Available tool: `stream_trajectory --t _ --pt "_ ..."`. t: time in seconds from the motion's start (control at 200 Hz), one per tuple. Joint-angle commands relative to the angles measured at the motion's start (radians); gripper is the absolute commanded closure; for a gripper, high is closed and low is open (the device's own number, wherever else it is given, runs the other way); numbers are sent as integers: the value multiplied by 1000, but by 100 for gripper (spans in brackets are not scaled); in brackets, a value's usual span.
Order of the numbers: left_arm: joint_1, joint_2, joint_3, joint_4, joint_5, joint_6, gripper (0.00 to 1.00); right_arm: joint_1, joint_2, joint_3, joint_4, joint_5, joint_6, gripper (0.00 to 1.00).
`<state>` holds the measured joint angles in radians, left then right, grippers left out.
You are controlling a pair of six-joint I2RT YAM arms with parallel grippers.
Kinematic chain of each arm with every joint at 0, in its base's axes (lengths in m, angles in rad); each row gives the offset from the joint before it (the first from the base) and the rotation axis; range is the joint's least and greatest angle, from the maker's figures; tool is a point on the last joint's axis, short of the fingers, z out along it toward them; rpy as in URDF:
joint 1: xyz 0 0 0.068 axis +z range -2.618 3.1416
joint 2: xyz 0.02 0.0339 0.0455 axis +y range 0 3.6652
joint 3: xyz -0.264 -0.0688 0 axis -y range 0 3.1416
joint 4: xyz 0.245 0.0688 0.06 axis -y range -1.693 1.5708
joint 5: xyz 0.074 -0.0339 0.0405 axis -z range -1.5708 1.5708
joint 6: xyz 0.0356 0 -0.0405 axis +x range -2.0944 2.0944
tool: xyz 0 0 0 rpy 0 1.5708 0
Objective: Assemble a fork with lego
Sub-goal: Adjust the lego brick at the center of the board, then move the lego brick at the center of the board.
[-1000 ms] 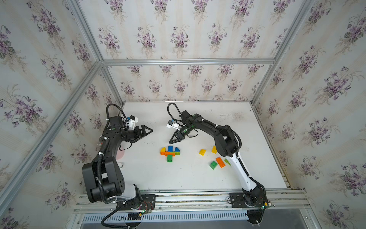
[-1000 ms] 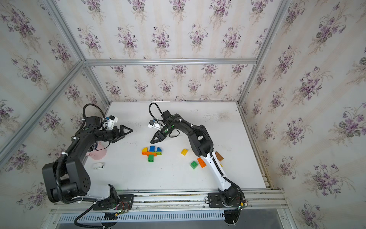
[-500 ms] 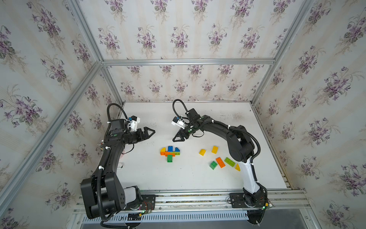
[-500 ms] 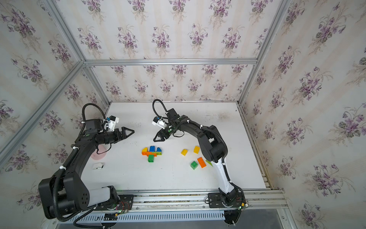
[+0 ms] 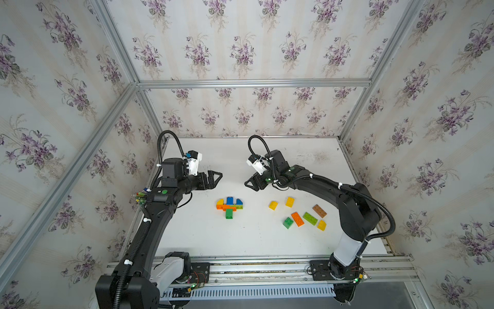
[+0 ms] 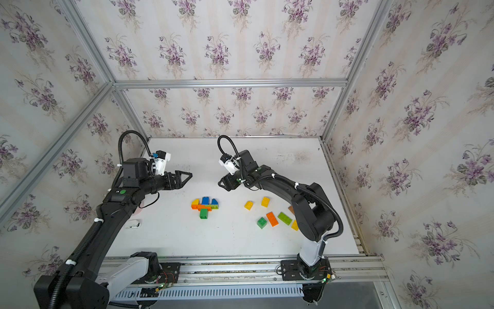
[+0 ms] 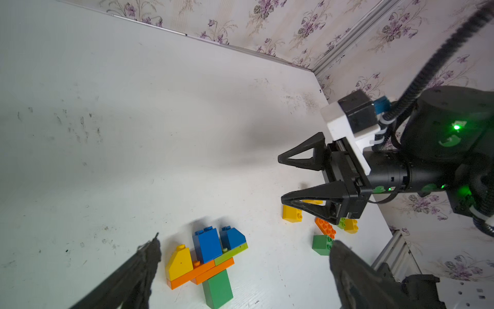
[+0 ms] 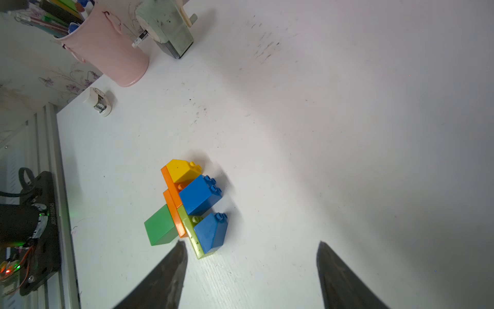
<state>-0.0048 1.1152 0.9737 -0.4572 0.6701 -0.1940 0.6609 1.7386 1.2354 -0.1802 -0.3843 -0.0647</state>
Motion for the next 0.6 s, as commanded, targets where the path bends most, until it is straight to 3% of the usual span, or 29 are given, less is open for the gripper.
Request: stream_trajectory --t 0.0,0.055,0.1,0.23,0.38,0.595 --pt "-8 86 77 -109 96 -17 0 0 -82 -68 57 73 36 24" --pt "-25 116 83 -129 112 -21 0 0 -129 -112 70 93 44 24" --pt "-48 105 67 -115 58 -43 0 0 -167 -145 77 110 51 23" --pt "-93 14 -74 119 85 -142 0 -1 -265 -218 75 180 68 20" --pt "-146 78 -62 65 136 -147 0 -3 -355 -282 35 289 105 16" --pt "-254 184 -26 42 93 -118 0 -34 -458 -382 -36 453 205 10"
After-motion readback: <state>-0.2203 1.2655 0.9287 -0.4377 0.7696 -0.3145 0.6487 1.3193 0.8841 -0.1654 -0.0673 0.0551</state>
